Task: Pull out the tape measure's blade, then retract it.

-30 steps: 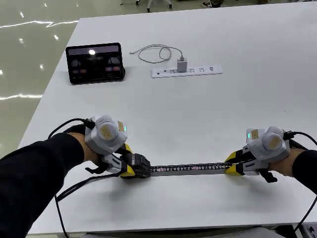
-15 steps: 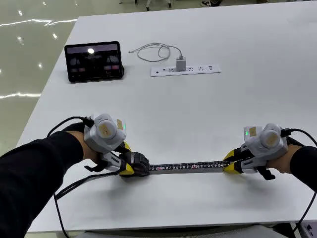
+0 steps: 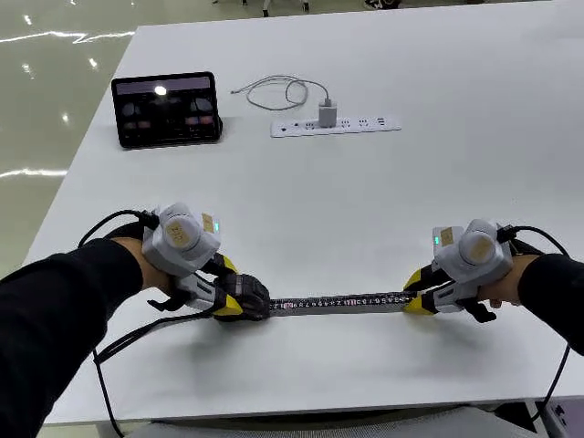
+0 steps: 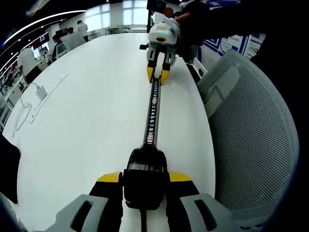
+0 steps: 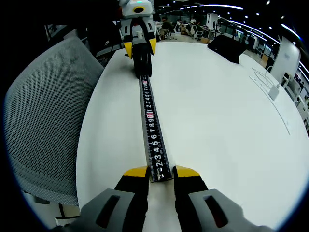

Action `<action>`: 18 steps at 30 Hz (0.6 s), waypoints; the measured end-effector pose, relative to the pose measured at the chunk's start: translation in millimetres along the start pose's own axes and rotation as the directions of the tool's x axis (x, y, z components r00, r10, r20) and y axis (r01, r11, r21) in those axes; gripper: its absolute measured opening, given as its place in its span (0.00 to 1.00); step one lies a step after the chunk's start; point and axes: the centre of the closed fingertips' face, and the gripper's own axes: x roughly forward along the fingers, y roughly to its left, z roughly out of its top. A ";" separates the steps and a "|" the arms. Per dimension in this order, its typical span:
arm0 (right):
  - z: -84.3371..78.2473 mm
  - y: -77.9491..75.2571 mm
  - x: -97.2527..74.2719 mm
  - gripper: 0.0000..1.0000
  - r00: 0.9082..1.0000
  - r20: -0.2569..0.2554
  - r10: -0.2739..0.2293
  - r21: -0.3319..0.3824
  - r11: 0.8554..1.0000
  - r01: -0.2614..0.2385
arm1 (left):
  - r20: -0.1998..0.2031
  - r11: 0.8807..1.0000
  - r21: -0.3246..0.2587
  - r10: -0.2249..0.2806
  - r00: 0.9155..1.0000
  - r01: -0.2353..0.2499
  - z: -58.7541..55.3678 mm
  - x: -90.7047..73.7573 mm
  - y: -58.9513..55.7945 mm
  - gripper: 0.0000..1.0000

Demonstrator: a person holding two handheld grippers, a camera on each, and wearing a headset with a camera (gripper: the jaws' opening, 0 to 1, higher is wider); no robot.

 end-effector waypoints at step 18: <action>7.6 -2.0 -6.2 0.49 0.999 0.040 -0.036 0.081 0.996 0.033 | -0.043 1.000 -0.012 0.024 0.999 -0.024 -7.3 2.6 3.1 0.38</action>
